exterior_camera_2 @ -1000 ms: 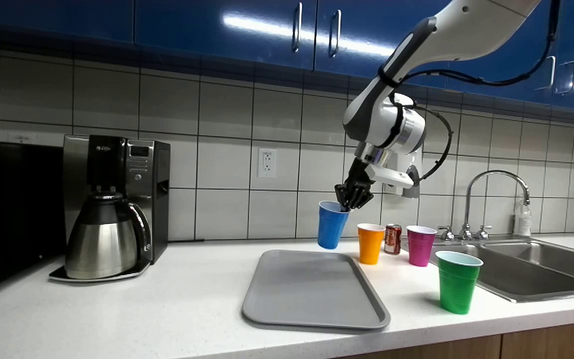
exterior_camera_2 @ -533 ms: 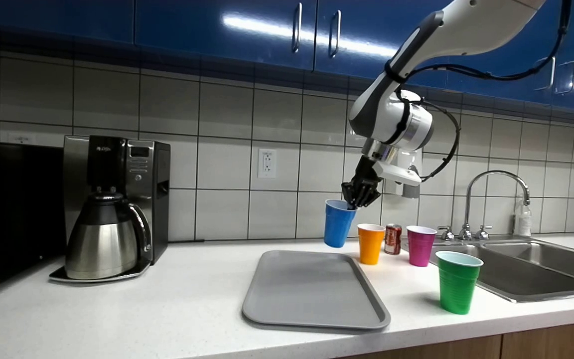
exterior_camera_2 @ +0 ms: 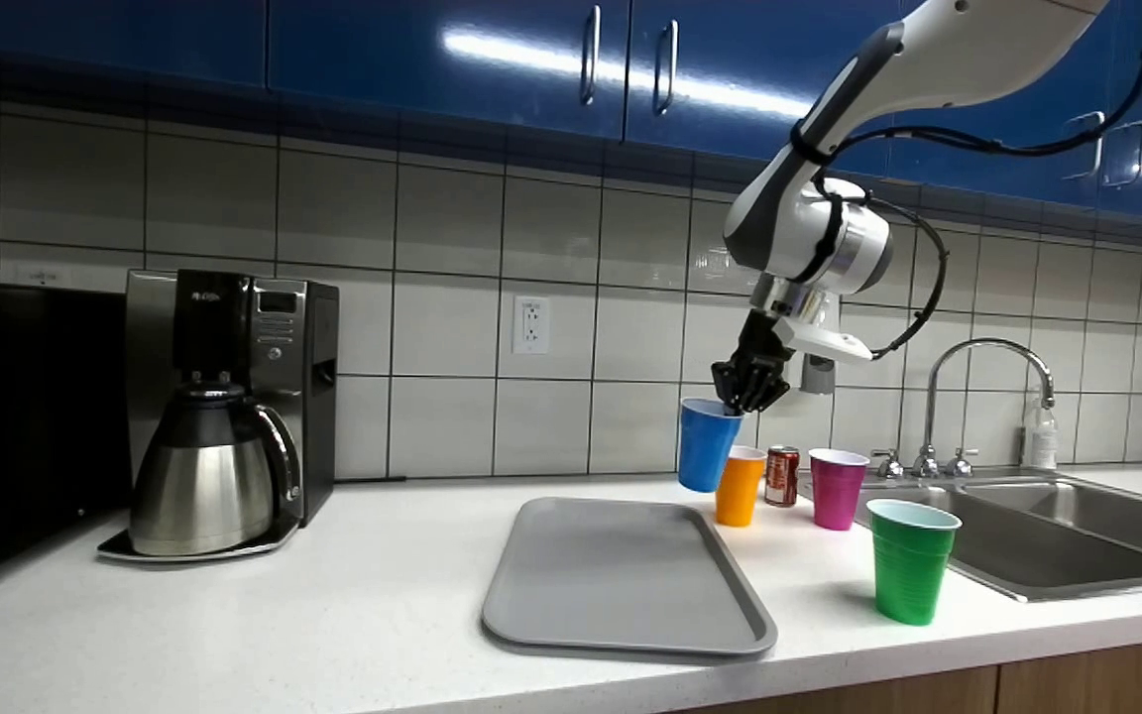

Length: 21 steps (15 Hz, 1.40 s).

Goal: Remove the cups from the tray.

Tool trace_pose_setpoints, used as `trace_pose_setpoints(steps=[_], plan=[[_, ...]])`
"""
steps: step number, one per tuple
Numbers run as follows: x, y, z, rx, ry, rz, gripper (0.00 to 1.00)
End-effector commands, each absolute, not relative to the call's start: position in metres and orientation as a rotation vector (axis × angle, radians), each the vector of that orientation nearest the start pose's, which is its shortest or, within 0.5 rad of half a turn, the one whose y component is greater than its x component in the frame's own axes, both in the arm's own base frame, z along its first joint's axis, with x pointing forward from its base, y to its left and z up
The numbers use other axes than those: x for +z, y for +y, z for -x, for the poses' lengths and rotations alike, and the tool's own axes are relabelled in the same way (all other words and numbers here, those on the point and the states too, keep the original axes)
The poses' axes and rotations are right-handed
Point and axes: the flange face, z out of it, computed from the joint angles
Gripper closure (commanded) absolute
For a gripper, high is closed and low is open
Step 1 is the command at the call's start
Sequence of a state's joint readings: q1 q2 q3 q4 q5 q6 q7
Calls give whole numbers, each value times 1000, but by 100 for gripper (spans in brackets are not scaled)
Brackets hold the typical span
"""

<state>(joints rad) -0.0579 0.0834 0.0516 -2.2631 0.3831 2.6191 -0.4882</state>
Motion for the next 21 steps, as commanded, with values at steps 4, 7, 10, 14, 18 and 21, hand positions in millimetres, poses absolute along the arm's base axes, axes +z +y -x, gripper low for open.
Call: trace_pose_setpoints(steps=[4,7,10,14,18,21], plan=[[354,-36,-536,-387,-249,2941,99],[350,-47,-534,-386,-229,2961,99],[347,-58,-534,-382,-217,2983,99],[342,-73,-532,-366,-205,3009,99],[336,-84,-531,-347,-194,3024,99],[330,-91,-531,-331,-185,3037,99]])
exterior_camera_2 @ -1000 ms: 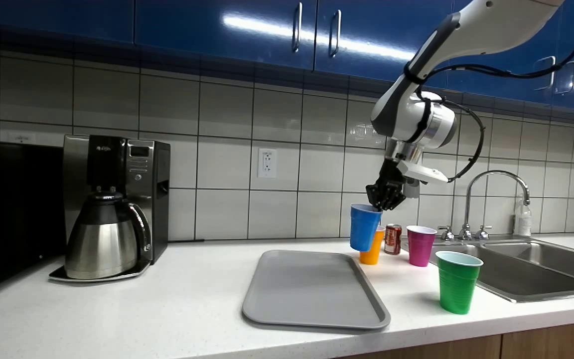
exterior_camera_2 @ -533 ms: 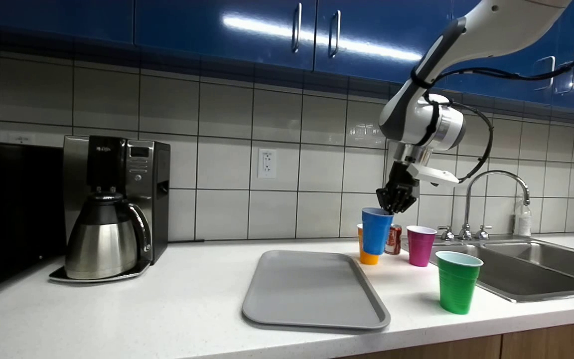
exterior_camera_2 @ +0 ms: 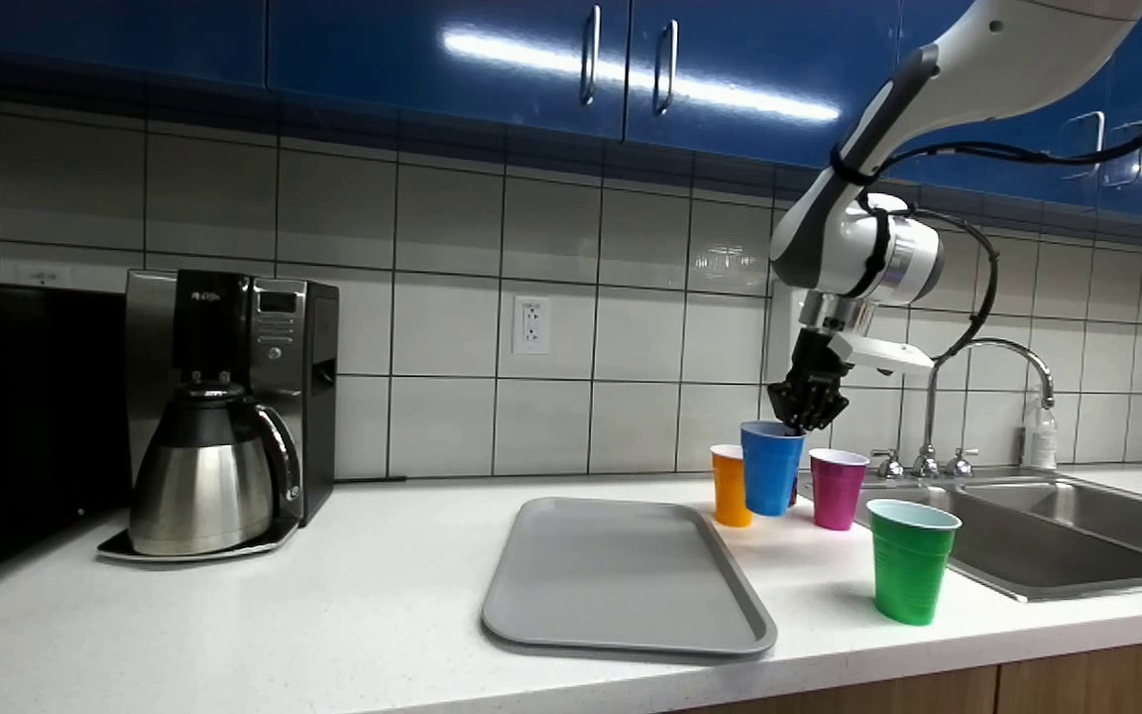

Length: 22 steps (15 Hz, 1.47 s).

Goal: Remove the cups from the tray.

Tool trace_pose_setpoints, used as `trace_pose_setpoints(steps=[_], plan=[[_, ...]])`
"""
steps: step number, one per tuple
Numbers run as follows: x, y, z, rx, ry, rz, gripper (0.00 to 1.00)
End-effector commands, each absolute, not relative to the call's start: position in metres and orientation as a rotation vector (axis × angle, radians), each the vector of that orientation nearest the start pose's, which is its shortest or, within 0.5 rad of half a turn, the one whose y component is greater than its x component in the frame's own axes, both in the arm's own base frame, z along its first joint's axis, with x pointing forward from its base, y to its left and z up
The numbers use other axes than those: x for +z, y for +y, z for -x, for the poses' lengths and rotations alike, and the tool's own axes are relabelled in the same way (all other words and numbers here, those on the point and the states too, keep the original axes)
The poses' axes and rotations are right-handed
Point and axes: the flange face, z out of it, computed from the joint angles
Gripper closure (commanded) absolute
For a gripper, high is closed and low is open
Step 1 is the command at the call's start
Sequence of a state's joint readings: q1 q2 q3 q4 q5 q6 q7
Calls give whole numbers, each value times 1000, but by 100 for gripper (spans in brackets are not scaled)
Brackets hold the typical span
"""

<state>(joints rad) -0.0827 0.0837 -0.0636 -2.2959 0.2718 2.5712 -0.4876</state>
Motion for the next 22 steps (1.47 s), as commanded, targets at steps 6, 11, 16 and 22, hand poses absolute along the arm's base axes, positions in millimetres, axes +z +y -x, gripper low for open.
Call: trace_pose_setpoints(steps=[6,11,16,22], plan=[[314,-106,-532,-294,-148,3050,99],[301,-115,-534,-266,-129,3055,99],[291,-121,-537,-238,-124,3056,99],[282,-127,-540,-216,-118,3059,99]])
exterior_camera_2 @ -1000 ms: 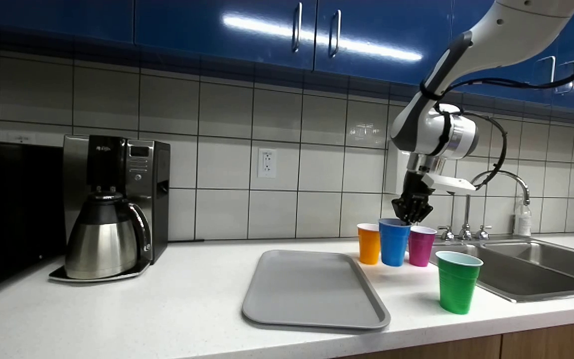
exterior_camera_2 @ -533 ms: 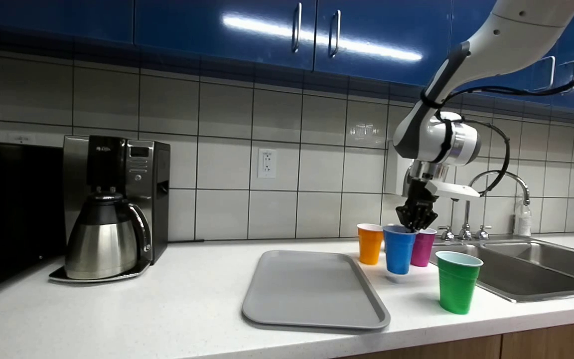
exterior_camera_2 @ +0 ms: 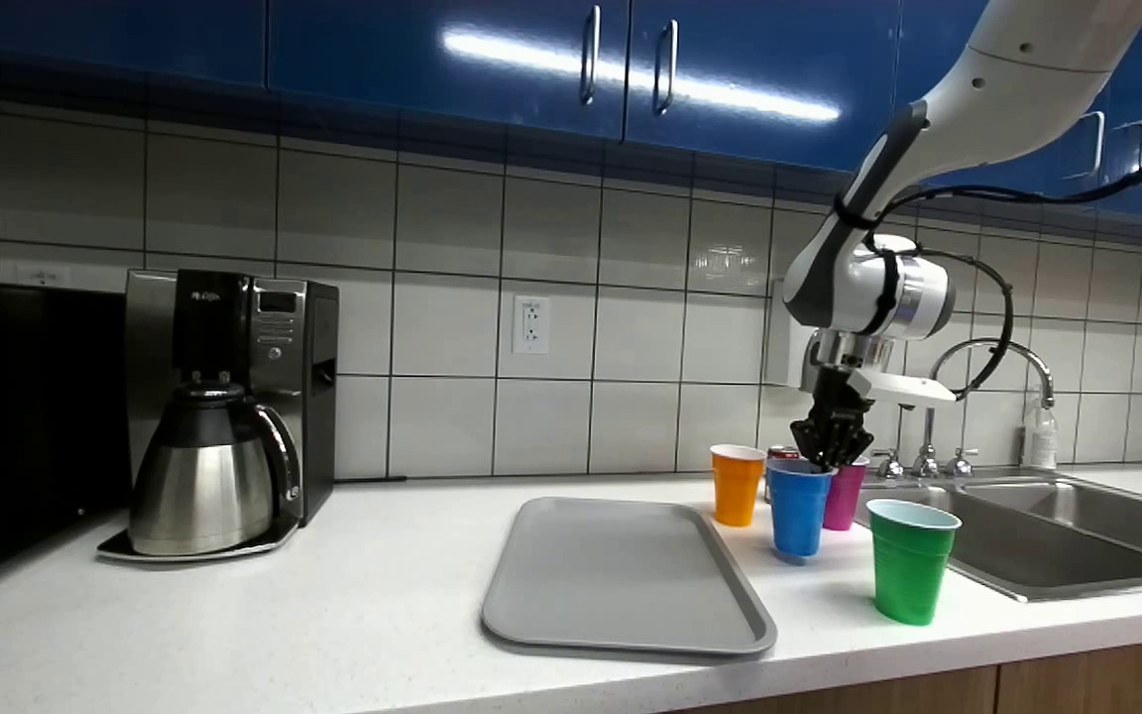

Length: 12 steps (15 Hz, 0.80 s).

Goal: Remove the cups from the tray.

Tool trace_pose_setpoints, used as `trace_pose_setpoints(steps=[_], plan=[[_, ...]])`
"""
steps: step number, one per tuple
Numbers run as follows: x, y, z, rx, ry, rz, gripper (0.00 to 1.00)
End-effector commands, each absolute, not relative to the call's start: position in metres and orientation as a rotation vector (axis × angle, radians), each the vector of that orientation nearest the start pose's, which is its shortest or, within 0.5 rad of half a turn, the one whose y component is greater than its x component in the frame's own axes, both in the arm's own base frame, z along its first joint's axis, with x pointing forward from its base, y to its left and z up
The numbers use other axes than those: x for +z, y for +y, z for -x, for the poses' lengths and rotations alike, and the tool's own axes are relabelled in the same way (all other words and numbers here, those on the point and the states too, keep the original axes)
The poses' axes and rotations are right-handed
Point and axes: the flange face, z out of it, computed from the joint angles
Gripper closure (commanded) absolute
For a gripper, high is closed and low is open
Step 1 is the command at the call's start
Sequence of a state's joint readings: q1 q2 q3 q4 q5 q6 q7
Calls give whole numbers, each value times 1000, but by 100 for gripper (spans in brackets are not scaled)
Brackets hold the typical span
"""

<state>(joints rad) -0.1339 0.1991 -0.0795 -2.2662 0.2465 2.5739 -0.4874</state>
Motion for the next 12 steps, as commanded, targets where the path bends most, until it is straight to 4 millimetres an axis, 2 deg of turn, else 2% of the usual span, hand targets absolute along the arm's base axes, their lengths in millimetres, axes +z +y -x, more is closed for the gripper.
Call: trace_pose_setpoints(steps=[1,2,3,5,12], plan=[[281,-127,-540,-213,-117,3059,99],[280,-128,-541,-211,-112,3059,71],[279,-129,-542,-209,-109,3059,71],[278,-131,-543,-209,-104,3059,57],[281,-133,-546,-222,-99,3058,4]])
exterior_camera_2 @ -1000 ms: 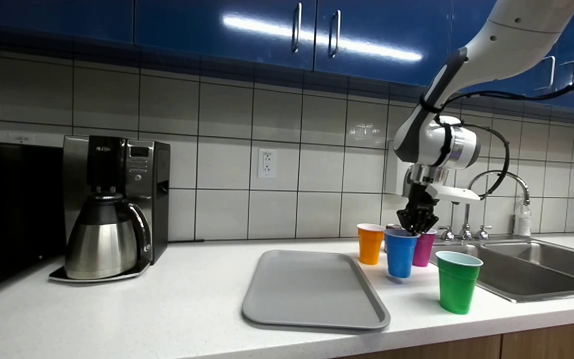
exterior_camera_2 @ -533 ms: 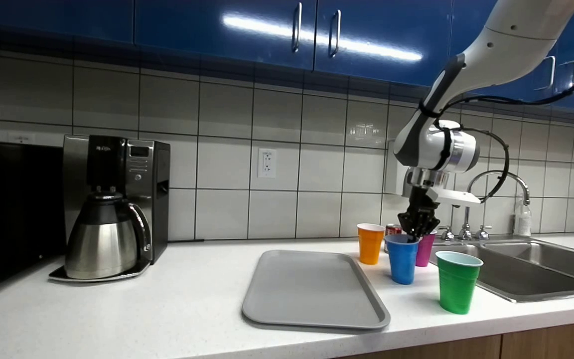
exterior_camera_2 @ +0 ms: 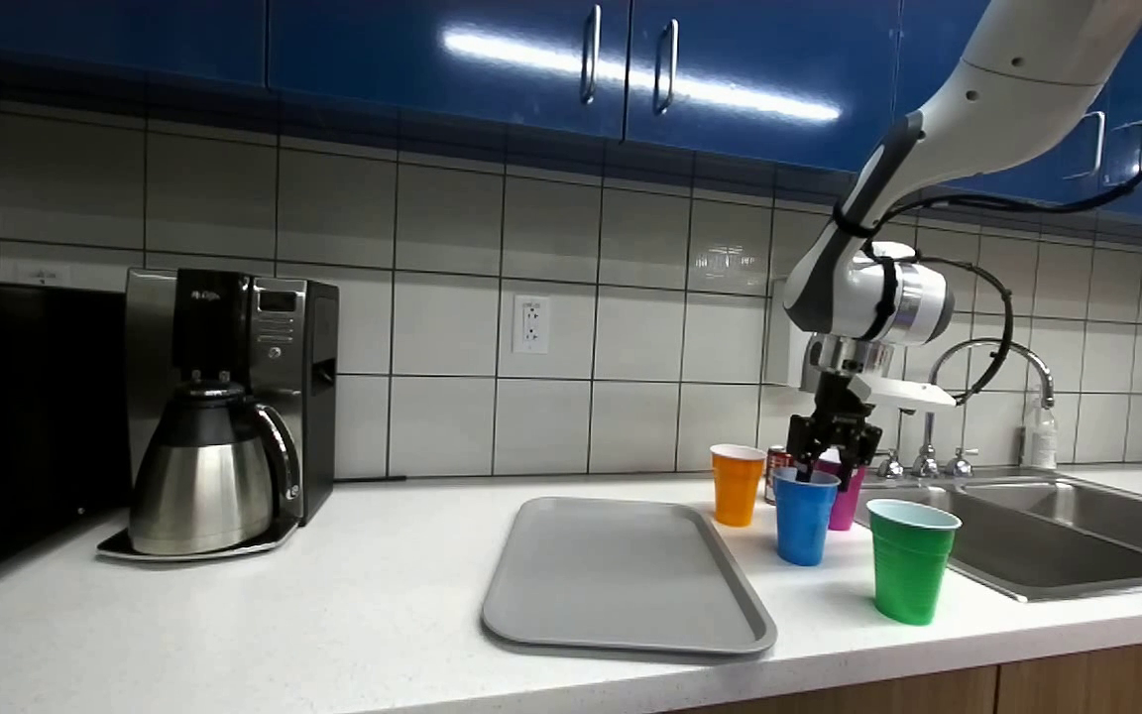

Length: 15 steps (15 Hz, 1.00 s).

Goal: Remove the cups from the tray.

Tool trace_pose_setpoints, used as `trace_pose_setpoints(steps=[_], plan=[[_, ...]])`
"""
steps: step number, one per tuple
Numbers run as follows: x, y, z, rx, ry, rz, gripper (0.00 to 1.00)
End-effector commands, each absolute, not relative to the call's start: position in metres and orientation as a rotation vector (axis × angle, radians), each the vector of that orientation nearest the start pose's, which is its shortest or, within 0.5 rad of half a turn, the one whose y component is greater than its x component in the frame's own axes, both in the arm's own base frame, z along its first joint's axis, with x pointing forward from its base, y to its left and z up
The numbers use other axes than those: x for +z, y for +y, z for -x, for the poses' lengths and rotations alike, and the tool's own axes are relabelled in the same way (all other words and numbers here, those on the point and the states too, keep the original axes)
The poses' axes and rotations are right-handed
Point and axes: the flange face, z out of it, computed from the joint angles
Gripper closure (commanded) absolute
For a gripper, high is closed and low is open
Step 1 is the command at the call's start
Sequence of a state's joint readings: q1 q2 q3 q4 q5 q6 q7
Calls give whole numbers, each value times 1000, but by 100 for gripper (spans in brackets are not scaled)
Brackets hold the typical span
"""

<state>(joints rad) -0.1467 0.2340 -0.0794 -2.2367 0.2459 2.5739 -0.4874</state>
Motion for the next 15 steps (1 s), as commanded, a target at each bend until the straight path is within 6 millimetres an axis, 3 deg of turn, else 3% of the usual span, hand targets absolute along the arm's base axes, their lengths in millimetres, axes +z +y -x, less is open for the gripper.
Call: trace_pose_setpoints(steps=[1,15], plan=[[283,-133,-546,-228,-99,3056,1],[330,-122,-551,-375,-127,3040,0]])
